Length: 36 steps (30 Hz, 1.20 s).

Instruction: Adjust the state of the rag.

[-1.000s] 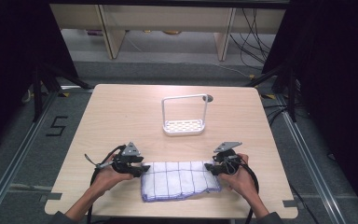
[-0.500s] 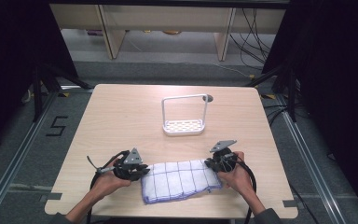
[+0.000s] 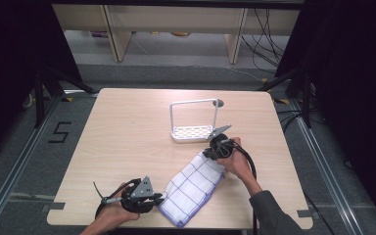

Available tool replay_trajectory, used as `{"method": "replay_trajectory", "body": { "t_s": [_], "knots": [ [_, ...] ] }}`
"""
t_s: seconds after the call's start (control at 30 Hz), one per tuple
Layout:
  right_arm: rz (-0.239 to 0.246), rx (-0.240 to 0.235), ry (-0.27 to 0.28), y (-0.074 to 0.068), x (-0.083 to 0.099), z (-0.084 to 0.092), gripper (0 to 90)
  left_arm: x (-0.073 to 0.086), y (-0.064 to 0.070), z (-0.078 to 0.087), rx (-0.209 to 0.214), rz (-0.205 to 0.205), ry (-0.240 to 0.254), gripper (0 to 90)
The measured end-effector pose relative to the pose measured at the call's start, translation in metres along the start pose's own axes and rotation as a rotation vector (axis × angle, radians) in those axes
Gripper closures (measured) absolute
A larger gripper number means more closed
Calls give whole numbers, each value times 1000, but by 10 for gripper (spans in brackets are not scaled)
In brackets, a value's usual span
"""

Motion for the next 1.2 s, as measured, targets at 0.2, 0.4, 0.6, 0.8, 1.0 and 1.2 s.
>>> {"method": "replay_trajectory", "body": {
  "t_s": [0.2,0.4,0.6,0.8,1.0,1.2],
  "knots": [
    [36,-22,-8,-8,-19,-17,823,-15,19,-14,34,-29,25,794],
    [66,-46,5,-12,-27,-27,770,-32,35,-26,51,-43,44,788],
    [-66,33,130,-3,-31,4,550,-51,55,-39,94,-2,88,627],
    [-130,48,158,4,-16,36,482,-73,31,-17,60,81,164,470],
    [-215,109,145,21,8,44,425,-73,-49,-24,-79,168,144,451],
    [-243,100,110,23,16,41,405,-65,-109,-53,-188,224,84,453]
  ]
}}
Point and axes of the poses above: each handheld gripper's, and its own axes: z roughly backward along the jaws, x roughly out of its underside, y roughly to its right, the point moved 7 cm from there along -z, roughly forward along the jaws, and after that the axes turned 12 degrees about -z, right-handed, at the moved point
